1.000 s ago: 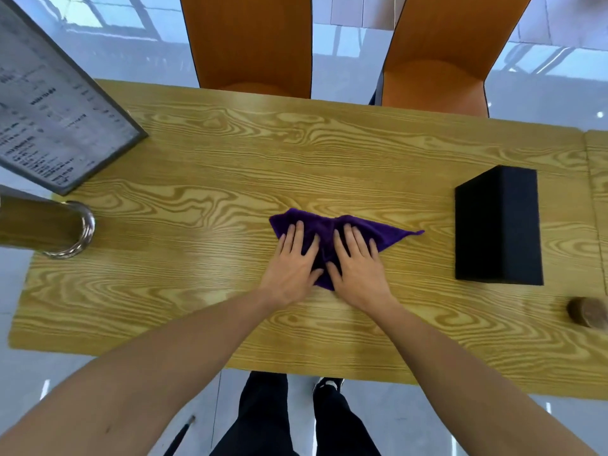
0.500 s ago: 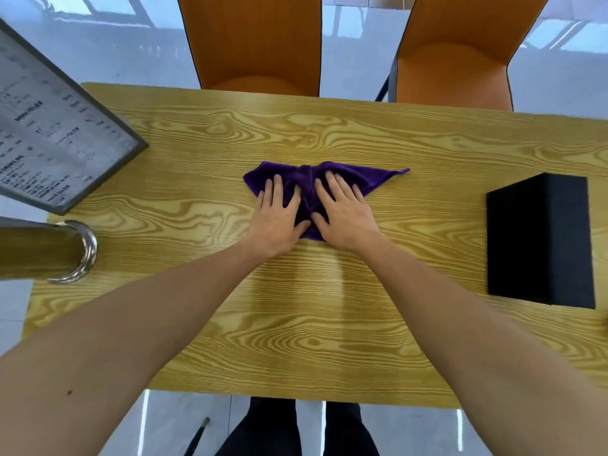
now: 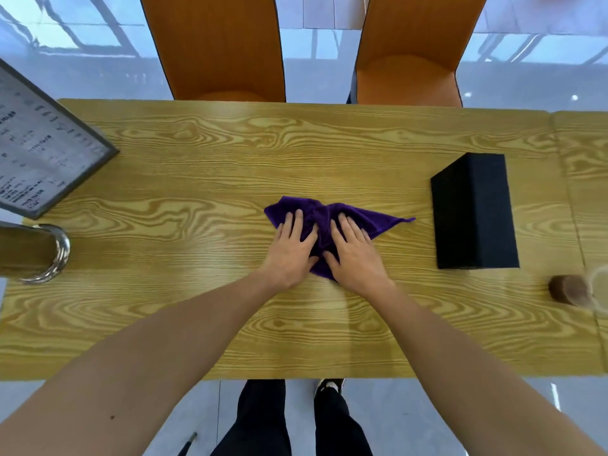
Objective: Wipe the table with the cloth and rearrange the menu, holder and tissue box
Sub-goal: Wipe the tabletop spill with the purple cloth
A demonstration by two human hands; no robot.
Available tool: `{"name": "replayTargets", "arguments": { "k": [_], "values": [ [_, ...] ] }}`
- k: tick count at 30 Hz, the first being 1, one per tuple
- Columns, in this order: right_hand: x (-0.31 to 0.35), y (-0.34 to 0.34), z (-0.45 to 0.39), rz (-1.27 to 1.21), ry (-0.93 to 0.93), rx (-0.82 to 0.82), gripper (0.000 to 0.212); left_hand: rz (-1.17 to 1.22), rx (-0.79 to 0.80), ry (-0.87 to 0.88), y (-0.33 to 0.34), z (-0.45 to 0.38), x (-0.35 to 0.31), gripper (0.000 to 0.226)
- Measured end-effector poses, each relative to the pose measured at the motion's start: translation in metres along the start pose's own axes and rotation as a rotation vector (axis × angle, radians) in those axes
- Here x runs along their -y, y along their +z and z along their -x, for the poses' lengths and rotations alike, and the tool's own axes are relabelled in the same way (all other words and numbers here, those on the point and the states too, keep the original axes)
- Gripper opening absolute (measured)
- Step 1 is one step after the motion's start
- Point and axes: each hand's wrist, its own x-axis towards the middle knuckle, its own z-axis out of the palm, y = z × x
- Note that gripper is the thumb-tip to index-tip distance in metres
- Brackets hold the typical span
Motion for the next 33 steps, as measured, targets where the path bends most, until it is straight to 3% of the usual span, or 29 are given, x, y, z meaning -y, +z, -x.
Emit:
{"name": "replayTargets", "arguments": {
  "k": [21, 33],
  "values": [
    [-0.139, 0.056, 0.221, -0.084, 0.168, -0.103, 0.068, -0.064, 0.023, 0.140, 0.095, 0.082, -0.218, 0.071],
    [-0.175, 0.049, 0.262, -0.164, 0.331, -0.081, 0.066, -0.092, 0.145, 0.257, 0.090, 0.076, -0.268, 0.072]
  ]
}}
